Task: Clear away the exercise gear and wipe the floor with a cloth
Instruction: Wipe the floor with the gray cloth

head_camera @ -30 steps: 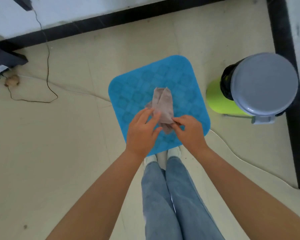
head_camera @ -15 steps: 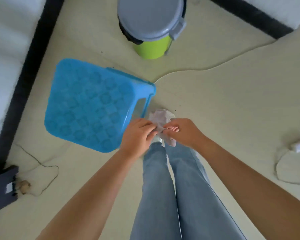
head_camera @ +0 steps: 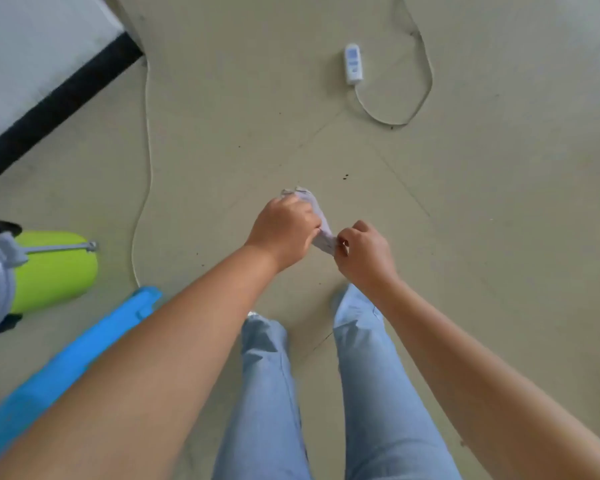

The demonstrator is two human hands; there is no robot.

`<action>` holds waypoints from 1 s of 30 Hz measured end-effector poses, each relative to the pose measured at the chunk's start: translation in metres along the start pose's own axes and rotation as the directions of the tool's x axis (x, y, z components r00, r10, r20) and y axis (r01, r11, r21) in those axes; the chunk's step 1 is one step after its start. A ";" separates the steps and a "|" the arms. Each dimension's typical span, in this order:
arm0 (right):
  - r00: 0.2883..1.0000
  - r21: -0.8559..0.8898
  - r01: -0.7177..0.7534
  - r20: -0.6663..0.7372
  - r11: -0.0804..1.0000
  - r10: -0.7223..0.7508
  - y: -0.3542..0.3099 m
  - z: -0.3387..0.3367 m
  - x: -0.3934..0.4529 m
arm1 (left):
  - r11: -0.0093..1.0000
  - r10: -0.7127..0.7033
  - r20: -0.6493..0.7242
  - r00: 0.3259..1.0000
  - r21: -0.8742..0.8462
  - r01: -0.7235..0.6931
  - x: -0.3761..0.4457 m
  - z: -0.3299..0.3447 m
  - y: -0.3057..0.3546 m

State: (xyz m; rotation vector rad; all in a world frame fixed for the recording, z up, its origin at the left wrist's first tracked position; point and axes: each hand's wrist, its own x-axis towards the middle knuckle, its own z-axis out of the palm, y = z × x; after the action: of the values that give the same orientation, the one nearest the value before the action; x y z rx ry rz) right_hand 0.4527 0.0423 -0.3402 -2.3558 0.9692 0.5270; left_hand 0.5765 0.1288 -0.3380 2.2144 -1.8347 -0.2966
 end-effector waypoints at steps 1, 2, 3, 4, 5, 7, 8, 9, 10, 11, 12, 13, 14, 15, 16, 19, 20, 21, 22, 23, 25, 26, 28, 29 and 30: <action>0.995 0.055 -0.058 -0.073 0.997 0.062 0.030 -0.016 0.001 | 0.998 0.065 0.019 0.998 0.004 -0.065 0.035 0.000 0.018; 0.983 0.117 -0.106 -0.134 0.987 0.122 0.061 -0.031 0.003 | 0.992 0.122 0.046 0.992 0.015 -0.122 0.071 0.001 0.037; 0.965 0.177 -0.149 -0.189 0.973 0.182 0.092 -0.048 0.004 | 0.984 0.175 0.063 0.983 0.031 -0.177 0.107 0.004 0.058; 0.940 0.230 -0.178 -0.248 0.957 0.235 0.123 -0.067 0.005 | 0.974 0.220 0.072 0.973 0.043 -0.224 0.144 0.008 0.080; 0.908 0.273 -0.185 -0.321 0.944 0.270 0.153 -0.087 0.006 | 0.962 0.265 0.067 0.962 0.053 -0.268 0.180 0.010 0.102; 0.829 0.308 -0.174 -0.467 0.935 0.308 0.216 -0.128 0.006 | 0.931 0.359 0.075 0.930 0.045 -0.363 0.249 0.014 0.150; 0.791 0.299 -0.180 -0.522 0.937 0.318 0.248 -0.150 0.005 | 0.913 0.404 0.088 0.911 0.027 -0.407 0.283 0.015 0.175; 0.757 0.275 -0.203 -0.565 0.940 0.328 0.278 -0.171 0.003 | 0.895 0.443 0.110 0.890 0.010 -0.447 0.314 0.014 0.201; 0.737 0.267 -0.242 -0.575 0.933 0.356 0.308 -0.190 0.002 | 0.877 0.476 0.136 0.869 0.001 -0.481 0.345 0.013 0.226; 0.717 0.269 -0.277 -0.581 0.923 0.384 0.335 -0.210 0.001 | 0.858 0.507 0.161 0.847 -0.010 -0.513 0.374 0.015 0.249; 0.699 0.277 -0.305 -0.585 0.911 0.412 0.360 -0.229 0.000 | 0.843 0.531 0.196 0.824 -0.019 -0.538 0.402 0.016 0.270; 0.680 0.287 -0.325 -0.592 0.901 0.433 0.384 -0.247 0.000 | 0.824 0.557 0.226 0.799 -0.032 -0.565 0.430 0.017 0.292; 0.668 0.295 -0.344 -0.591 0.892 0.452 0.408 -0.266 0.001 | 0.800 0.588 0.249 0.769 -0.044 -0.598 0.456 0.016 0.314; 0.659 0.291 -0.357 -0.595 0.888 0.460 0.430 -0.283 0.004 | 0.782 0.612 0.255 0.749 -0.051 -0.622 0.481 0.016 0.332; 0.663 0.284 -0.370 -0.586 0.884 0.466 0.451 -0.300 0.008 | 0.777 0.616 0.283 0.735 -0.064 -0.626 0.509 0.016 0.349; 0.680 0.237 -0.416 -0.560 0.878 0.474 0.513 -0.359 0.035 | 0.809 0.564 0.364 0.742 -0.064 -0.584 0.597 0.021 0.385; 0.688 0.216 -0.427 -0.553 0.878 0.471 0.533 -0.382 0.048 | 0.782 0.608 0.330 0.722 -0.094 -0.616 0.631 0.020 0.394; 0.689 0.188 -0.432 -0.562 0.882 0.458 0.553 -0.405 0.062 | 0.756 0.642 0.310 0.701 -0.102 -0.647 0.664 0.019 0.403; 0.684 0.160 -0.439 -0.578 0.884 0.444 0.572 -0.430 0.078 | 0.752 0.630 0.360 0.688 -0.065 -0.655 0.699 0.015 0.413; 0.678 0.133 -0.446 -0.596 0.885 0.431 0.590 -0.456 0.094 | 0.762 0.589 0.431 0.683 -0.015 -0.648 0.736 0.013 0.420; 0.682 0.101 -0.437 -0.610 0.893 0.403 0.622 -0.510 0.128 | 0.785 0.532 0.477 0.700 0.033 -0.619 0.807 0.009 0.431; 0.701 0.105 -0.422 -0.591 0.900 0.398 0.636 -0.538 0.144 | 0.797 0.518 0.462 0.719 0.045 -0.603 0.840 0.004 0.434; 0.723 0.080 -0.395 -0.588 0.915 0.363 0.665 -0.587 0.176 | 0.826 0.502 0.417 0.758 0.027 -0.562 0.901 -0.004 0.438; 0.721 0.057 -0.392 -0.601 0.918 0.345 0.680 -0.610 0.191 | 0.841 0.490 0.396 0.777 0.020 -0.541 0.931 -0.005 0.441; 0.738 0.059 -0.386 -0.579 0.921 0.347 0.696 -0.633 0.207 | 0.848 0.480 0.387 0.787 0.026 -0.530 0.961 -0.006 0.443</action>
State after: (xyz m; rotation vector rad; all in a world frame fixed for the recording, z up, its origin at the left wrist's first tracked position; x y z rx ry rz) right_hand 0.1769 -0.8670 -0.1822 -2.4341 1.7444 -0.0577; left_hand 0.3448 -0.8930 -0.1883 1.7137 -2.6376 -0.5164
